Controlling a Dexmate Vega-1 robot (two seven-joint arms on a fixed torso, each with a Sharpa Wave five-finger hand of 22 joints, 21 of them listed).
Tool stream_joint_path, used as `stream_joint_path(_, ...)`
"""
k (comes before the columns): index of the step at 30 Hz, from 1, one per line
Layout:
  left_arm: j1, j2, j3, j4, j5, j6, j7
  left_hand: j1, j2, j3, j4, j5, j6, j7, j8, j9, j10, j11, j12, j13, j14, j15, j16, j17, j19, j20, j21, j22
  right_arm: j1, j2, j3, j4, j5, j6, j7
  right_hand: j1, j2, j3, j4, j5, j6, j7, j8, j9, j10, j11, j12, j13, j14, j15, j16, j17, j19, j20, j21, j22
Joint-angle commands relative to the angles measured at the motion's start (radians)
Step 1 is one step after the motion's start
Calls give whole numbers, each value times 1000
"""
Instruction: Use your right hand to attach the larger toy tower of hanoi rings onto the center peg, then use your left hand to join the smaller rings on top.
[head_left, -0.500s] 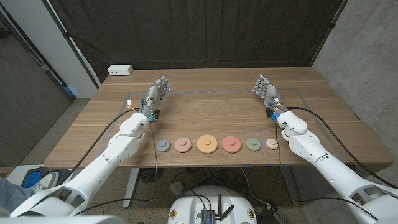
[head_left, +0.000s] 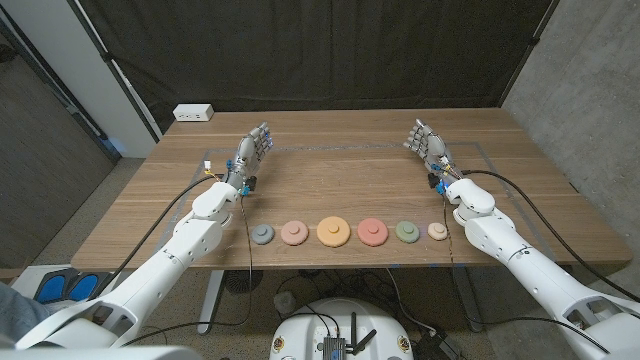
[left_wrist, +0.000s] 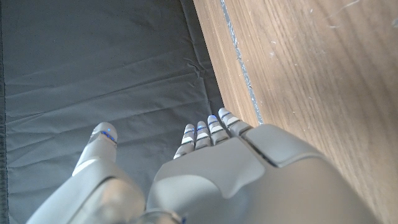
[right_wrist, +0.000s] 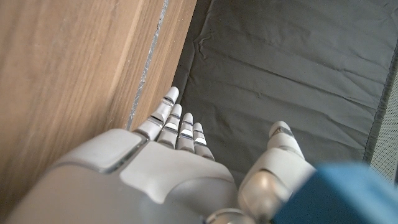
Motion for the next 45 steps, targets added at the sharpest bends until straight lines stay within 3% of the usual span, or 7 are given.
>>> stream_joint_path(1, 10, -12, -1, -5, 11, -9, 34, 8, 3, 6, -1, 6, 4, -21, 4, 2, 22, 5, 12, 5, 63, -13, 21, 7, 31, 28, 20, 8, -13, -4, 6, -3, -3, 10, -4, -22, 8, -6, -10, 7, 9, -33, 6, -9, 45, -9, 17, -9, 80, 29, 35, 6, 77, 26, 14, 5)
stream_joint_path(4, 14, -15, -1, -11, 12, -5, 46, 6, 2, 6, 0, 6, 4, -26, 4, 2, 37, -2, 17, 6, 106, -16, 33, 9, 59, 37, 31, 11, -20, -2, 10, -8, 3, 10, -11, -31, 14, -11, -11, 7, 29, -45, 14, -11, 71, -20, 28, -6, 143, 40, 63, 14, 141, 52, 24, 7)
stream_joint_path(18, 39, 1, -7, -44, 41, -5, 92, -5, 0, 10, 2, 6, 21, -22, 9, 3, 123, 3, 39, 11, 336, -46, 86, 19, 229, 56, 95, 25, -25, -3, 6, -16, -15, 10, -32, -45, 22, -25, -19, 7, 59, -56, 19, -10, 117, -20, 54, 20, 369, -6, 177, 74, 328, 26, 65, 12)
stream_joint_path(23, 48, 6, -10, -51, 46, -13, 96, -9, 0, 11, 3, 6, 30, -17, 11, 3, 141, 5, 43, 12, 389, -48, 99, 24, 271, 47, 113, 31, -20, -4, 4, -10, -20, 11, -29, -47, 23, -29, -22, 7, 65, -59, 20, -10, 127, -19, 62, 30, 434, -19, 215, 103, 381, 16, 82, 15)
stream_joint_path(30, 63, 0, -14, -58, 42, -26, 101, -18, 3, 11, 8, 6, 47, -9, 15, 3, 149, 10, 43, 13, 440, -69, 113, 33, 305, 25, 134, 42, -18, 2, 6, 3, -20, 26, -28, -46, 29, -29, -22, 8, 114, -57, 38, -9, 147, -20, 74, 38, 436, -31, 228, 130, 388, 12, 85, 18)
stream_joint_path(40, 71, -1, -16, -56, 54, -38, 115, -9, 21, 3, 0, 5, 63, 1, 13, 3, 171, 22, 40, 14, 635, -109, 208, 82, 431, -14, 218, 88, -13, 14, 0, 18, -28, 25, -43, -50, 33, -38, -24, 10, 158, -59, 47, -6, 192, -28, 97, 66, 588, -95, 346, 230, 536, -25, 149, 28)
stream_joint_path(45, 70, -6, -16, -44, 55, -51, 112, 3, 23, -1, -6, 6, 71, 2, 13, 3, 182, 22, 38, 14, 688, -119, 245, 102, 484, -26, 253, 106, -9, 19, -2, 22, -30, 29, -43, -40, 41, -35, -29, 12, 169, -59, 48, -6, 205, -30, 99, 76, 643, -121, 404, 277, 561, -38, 168, 39)
